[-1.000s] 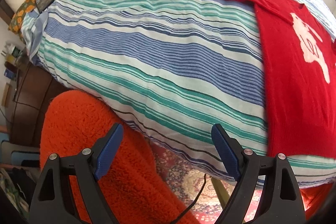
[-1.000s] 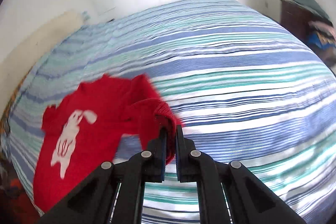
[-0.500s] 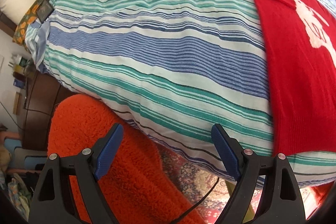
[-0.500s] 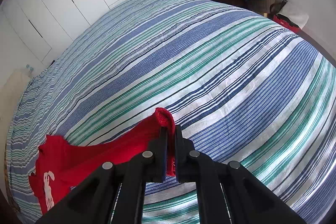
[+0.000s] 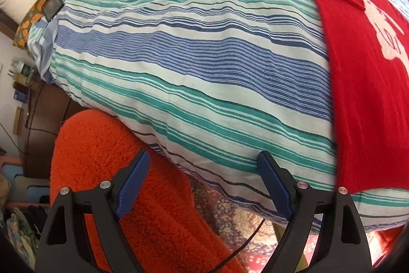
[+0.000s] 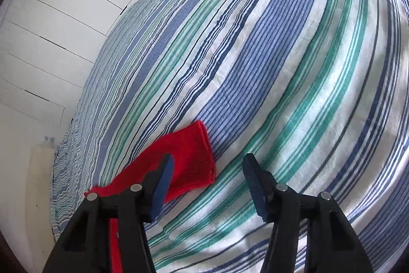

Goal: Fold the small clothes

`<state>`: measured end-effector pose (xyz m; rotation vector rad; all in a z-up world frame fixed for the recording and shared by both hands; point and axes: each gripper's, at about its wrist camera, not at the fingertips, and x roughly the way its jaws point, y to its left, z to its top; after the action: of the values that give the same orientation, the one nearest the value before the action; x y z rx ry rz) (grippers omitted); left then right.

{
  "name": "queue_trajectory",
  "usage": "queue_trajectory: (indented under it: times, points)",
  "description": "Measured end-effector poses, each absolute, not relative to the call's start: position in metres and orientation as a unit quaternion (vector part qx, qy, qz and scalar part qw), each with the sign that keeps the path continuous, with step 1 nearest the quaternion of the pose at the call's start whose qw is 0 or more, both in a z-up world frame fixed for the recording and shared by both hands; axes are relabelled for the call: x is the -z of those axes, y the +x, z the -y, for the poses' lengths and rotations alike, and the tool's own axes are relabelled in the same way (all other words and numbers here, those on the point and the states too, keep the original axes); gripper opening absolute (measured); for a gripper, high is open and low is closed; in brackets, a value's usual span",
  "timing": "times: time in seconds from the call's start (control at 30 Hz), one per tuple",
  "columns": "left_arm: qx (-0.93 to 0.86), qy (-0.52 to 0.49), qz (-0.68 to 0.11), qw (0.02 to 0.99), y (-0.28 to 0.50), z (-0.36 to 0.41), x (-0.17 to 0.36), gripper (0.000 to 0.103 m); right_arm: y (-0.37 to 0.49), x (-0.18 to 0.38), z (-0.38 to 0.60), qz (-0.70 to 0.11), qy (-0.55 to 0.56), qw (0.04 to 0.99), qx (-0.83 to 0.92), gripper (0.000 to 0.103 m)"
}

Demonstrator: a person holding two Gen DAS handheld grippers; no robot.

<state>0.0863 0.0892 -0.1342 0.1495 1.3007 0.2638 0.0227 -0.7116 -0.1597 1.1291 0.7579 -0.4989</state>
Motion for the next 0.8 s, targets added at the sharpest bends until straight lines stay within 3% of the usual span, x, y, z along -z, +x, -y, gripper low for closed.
queue_trajectory:
  times: [0.2,0.23,0.27,0.47,0.6,0.8]
  points:
    - [-0.123,0.079,-0.605,0.783,0.083,-0.086,0.133,0.087,0.038,0.191,0.701,-0.303,0.572,0.73,0.217,0.043]
    - [-0.124,0.075,-0.605,0.783,0.083,-0.088,0.132,0.087,0.044,0.193,0.701,-0.31,0.564,0.732,0.224,0.014]
    - [-0.125,0.069,-0.604,0.784,0.082,-0.091,0.131,0.087,0.048,0.192,0.698,-0.332,0.547,0.732,0.235,0.004]
    - [-0.128,0.045,-0.615,0.777,0.086,-0.098,0.138,0.087,0.035,0.148,0.688,-0.387,0.46,0.748,0.28,0.004]
    - [-0.123,0.06,-0.607,0.783,0.085,-0.093,0.135,0.087,0.028,0.174,0.699,-0.412,0.487,0.709,0.301,0.004]
    - [-0.125,0.035,-0.606,0.785,0.082,-0.103,0.133,0.087,0.023,0.163,0.7,-0.347,0.548,0.712,0.268,0.004]
